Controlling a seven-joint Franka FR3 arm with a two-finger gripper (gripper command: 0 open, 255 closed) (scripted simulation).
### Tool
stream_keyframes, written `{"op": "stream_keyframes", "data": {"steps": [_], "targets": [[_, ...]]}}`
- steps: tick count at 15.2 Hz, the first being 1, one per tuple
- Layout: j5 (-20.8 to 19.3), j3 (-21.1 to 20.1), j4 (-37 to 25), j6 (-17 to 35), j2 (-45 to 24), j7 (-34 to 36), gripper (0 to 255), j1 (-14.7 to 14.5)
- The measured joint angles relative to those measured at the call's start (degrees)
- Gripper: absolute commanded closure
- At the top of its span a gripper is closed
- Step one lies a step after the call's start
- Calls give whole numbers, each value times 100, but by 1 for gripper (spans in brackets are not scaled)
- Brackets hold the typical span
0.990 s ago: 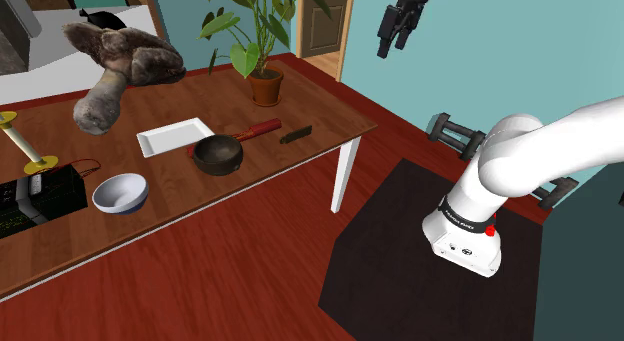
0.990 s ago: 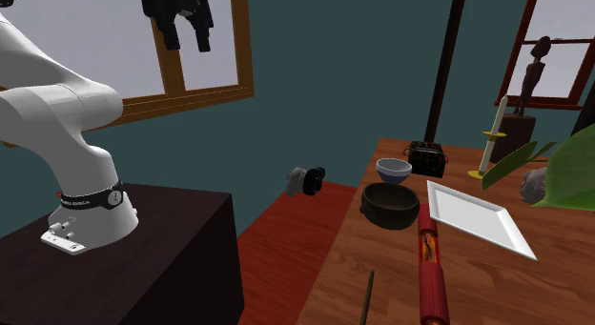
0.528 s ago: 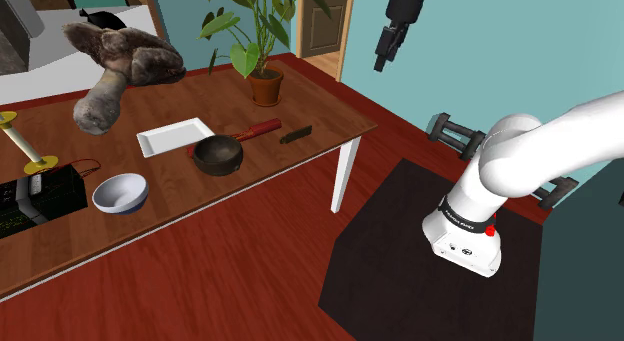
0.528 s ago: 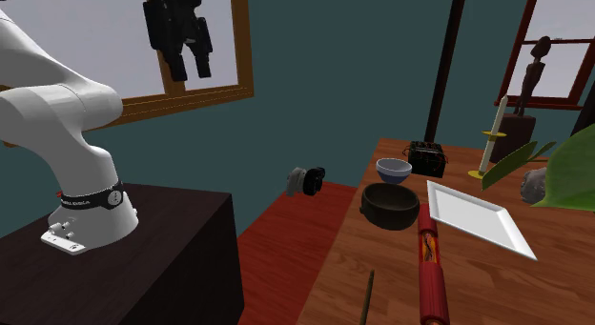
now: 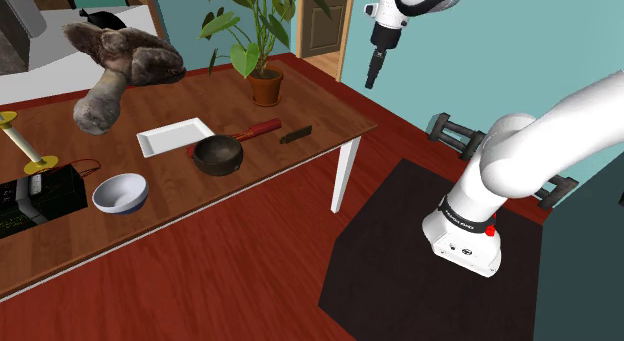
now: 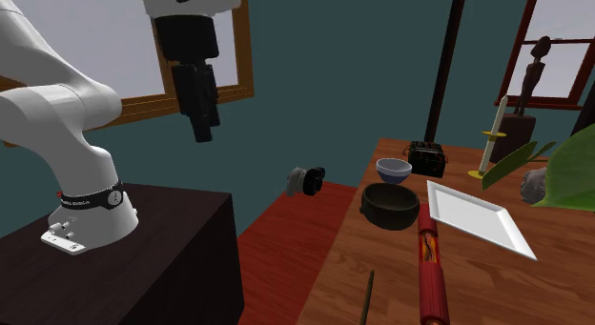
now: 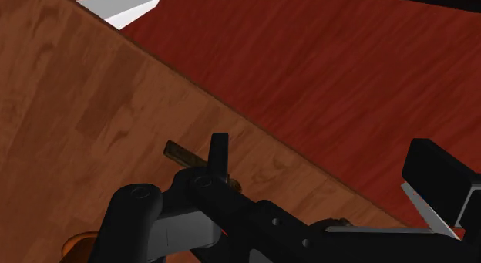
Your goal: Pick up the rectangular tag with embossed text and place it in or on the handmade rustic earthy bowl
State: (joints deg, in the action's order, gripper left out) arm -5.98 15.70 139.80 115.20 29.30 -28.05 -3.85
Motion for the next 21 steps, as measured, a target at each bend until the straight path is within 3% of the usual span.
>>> {"op": "stream_keyframes", "data": {"steps": [7, 13, 17, 21], "targets": [[228, 720, -146, 1165, -1344, -1705, 0, -327], [1020, 1113, -753, 1857, -2807, -3450, 0, -538], [1761, 1050, -1325, 2183, -3893, -4679, 0, -446], [2313, 759, -2095, 2270, -4894, -5688, 0, -158]]}}
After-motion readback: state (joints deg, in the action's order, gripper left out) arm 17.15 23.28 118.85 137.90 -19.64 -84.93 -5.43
